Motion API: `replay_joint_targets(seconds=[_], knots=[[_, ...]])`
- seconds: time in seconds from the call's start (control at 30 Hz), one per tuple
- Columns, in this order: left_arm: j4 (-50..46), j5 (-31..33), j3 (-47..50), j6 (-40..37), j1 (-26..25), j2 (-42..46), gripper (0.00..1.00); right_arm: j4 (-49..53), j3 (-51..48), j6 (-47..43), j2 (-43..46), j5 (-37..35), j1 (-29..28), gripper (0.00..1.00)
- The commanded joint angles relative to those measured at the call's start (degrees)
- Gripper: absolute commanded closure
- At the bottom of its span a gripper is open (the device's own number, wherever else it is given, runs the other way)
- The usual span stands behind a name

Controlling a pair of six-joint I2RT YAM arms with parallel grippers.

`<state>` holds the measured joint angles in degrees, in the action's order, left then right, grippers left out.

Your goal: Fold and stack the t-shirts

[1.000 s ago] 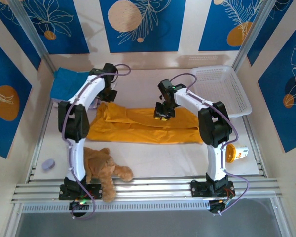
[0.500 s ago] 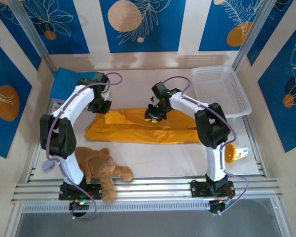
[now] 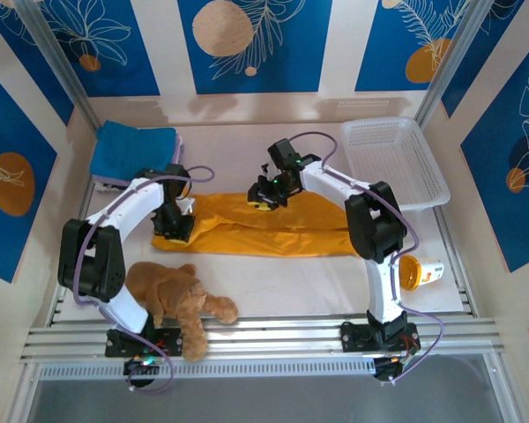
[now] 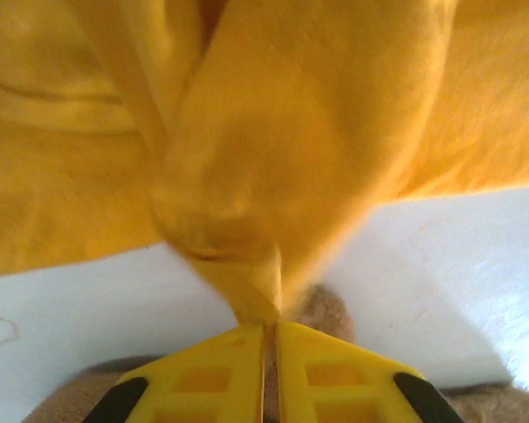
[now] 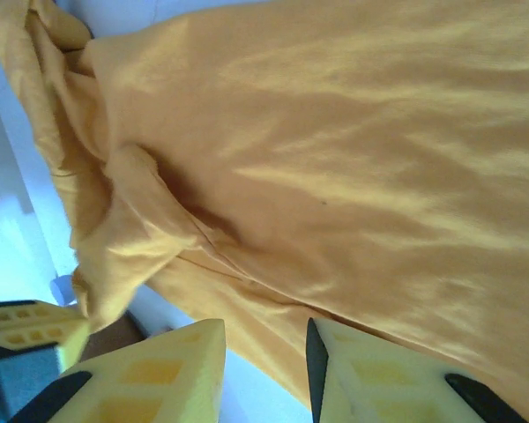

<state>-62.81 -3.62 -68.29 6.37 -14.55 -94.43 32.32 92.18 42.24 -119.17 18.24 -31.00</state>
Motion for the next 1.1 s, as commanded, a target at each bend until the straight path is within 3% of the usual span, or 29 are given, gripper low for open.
replay_joint_targets(seconds=[0.0,0.13,0.2,0.3,0.5,0.67,0.8,1.07], knots=[[-1.8,-1.22,2.35,1.68,-0.23,2.11,0.73,-0.21,5.11,2.19,-3.81,3.29,-1.98,0.67],[-2.03,-0.07,1.33,3.12,0.46,3.85,0.64,-0.01,8.08,3.37,-6.3,3.63,-2.98,0.67],[-1.05,-1.83,0.27,4.25,2.4,4.99,0.55,-0.16,8.66,3.65,-6.67,3.63,-3.27,0.67],[0.54,-6.72,-2.33,5.31,6.46,4.51,0.49,-0.31,8.67,3.99,-6.77,3.72,-3.36,0.66],[6.98,-23.52,-4.87,8.96,16.98,-1.05,0.49,-1.45,12.35,2.25,-9.55,7.45,-5.22,0.62],[11.4,-30.15,-6.78,12.09,20.79,-4.56,0.48,4.39,22.57,-5.38,-15.53,5.39,-7.66,0.55],[11.92,-31.54,-8.97,12.21,22.35,-7.43,0.48,9.73,31.7,-13.46,-20.41,1.11,-9.88,0.55],[9.53,-30.75,-13.09,10.28,25.25,-9.96,0.48,10.48,40.19,-18.42,-26.26,2.24,-11.84,0.55]])
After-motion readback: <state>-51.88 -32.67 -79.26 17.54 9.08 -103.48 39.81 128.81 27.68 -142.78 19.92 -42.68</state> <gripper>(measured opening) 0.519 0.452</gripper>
